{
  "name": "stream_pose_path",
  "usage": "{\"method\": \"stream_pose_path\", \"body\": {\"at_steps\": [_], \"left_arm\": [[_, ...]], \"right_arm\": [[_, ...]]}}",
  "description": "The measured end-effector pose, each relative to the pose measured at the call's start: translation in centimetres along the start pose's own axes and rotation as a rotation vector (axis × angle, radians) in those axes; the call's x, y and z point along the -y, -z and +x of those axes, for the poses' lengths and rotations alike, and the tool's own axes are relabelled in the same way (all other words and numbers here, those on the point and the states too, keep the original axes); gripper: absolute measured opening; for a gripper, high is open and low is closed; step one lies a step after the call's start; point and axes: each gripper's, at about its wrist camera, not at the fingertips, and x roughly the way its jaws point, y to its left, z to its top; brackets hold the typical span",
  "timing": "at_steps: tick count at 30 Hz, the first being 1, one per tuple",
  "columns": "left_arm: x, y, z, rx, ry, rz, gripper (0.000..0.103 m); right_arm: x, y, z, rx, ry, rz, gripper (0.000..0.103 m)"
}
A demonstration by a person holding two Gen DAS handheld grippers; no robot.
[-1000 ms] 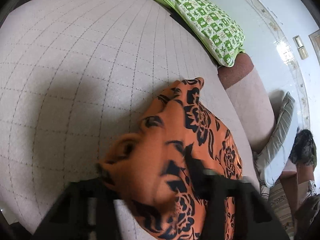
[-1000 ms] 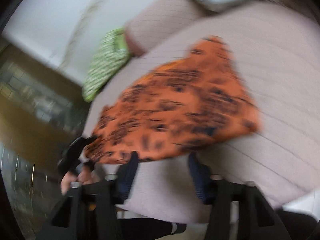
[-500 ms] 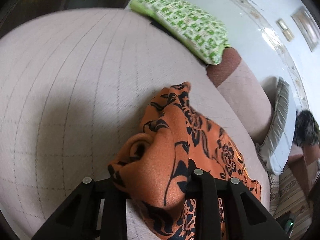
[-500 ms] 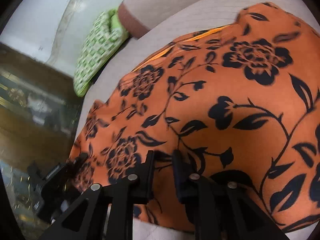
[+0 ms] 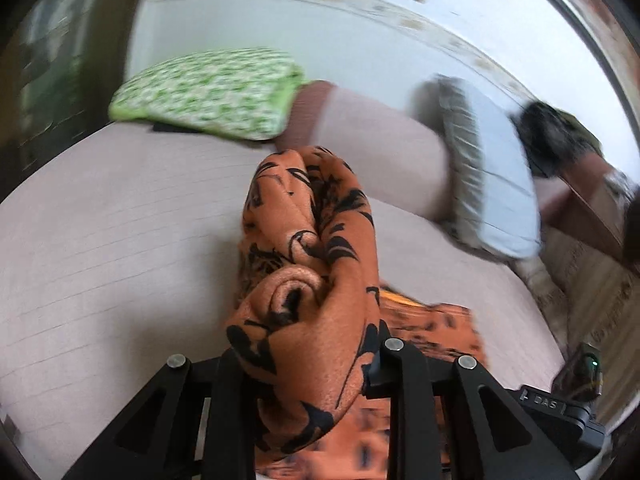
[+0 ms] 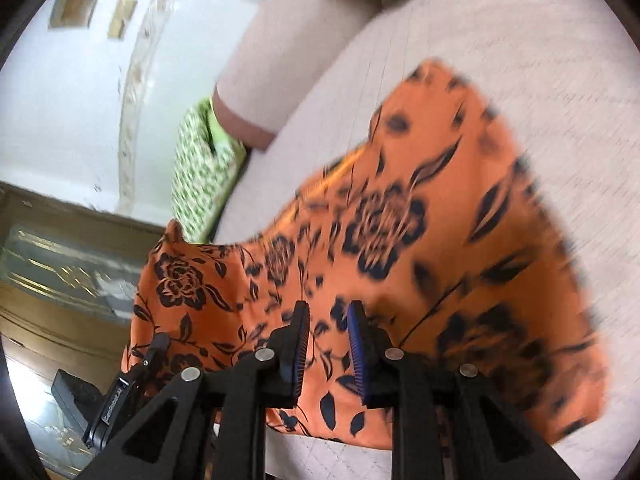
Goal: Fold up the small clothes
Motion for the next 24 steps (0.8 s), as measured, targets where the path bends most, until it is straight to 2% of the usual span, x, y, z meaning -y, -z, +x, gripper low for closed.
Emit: {"method": "stream_pose_path", "body": {"at_steps": [2, 5, 6, 7, 9, 10, 11, 13, 15, 17, 19, 20, 21, 24], "left_arm": [[3.1, 0.4, 0.9, -0.015, 0.037, 0.039, 0.026], [9.2, 2.1, 4.0, -0.103, 0.108, 0.095, 0.026], [11.3, 3.2, 5.2, -0.140, 0.133, 0.122, 0.026], [12.7, 4.2, 6.5, -0.177, 0.147, 0.146, 0.026], [14.9, 6.6, 9.2, -0.296, 0.168, 0.184, 0.027], [15.2, 7.4, 9.8, -0.338, 0.170, 0.192, 0.032], [15.1, 8.1, 9.9, -0.363, 0.181, 0.201, 0.037], [14.0, 8.4, 9.1, -0.361, 0.244, 0.210, 0.041], [11.9, 7.4, 7.1, -0.338, 0.367, 0.187, 0.046], [10.0, 6.1, 5.0, -0.273, 0.429, 0.199, 0.066], [8.3, 4.8, 3.7, -0.204, 0.421, 0.218, 0.073], [7.3, 4.3, 3.5, -0.178, 0.418, 0.212, 0.073], [5.6, 3.6, 3.6, -0.153, 0.398, 0.183, 0.073], [1.1, 3.0, 5.5, -0.150, 0.319, 0.071, 0.073]], "right_arm": [[1.3, -1.1, -1.6, -0.006, -0.070, 0.033, 0.022], [4.4, -2.5, -2.6, -0.059, -0.271, 0.173, 0.025], [5.7, -2.9, -3.2, -0.051, -0.295, 0.227, 0.033], [6.9, -3.3, -3.9, -0.030, -0.301, 0.273, 0.050], [8.7, -4.0, -5.4, 0.020, -0.301, 0.330, 0.074], [9.3, -4.4, -6.1, 0.039, -0.304, 0.348, 0.074], [9.6, -4.7, -6.4, 0.045, -0.313, 0.353, 0.074], [9.9, -5.3, -6.9, 0.038, -0.327, 0.355, 0.074], [9.7, -5.7, -6.7, 0.016, -0.325, 0.343, 0.074], [9.1, -6.1, -6.3, -0.002, -0.317, 0.317, 0.074], [8.6, -6.5, -6.0, -0.023, -0.293, 0.281, 0.074], [8.2, -6.4, -5.7, -0.030, -0.276, 0.263, 0.074], [7.7, -6.5, -5.1, -0.037, -0.252, 0.245, 0.074], [7.5, -6.1, -3.6, -0.060, -0.172, 0.223, 0.074]]}}
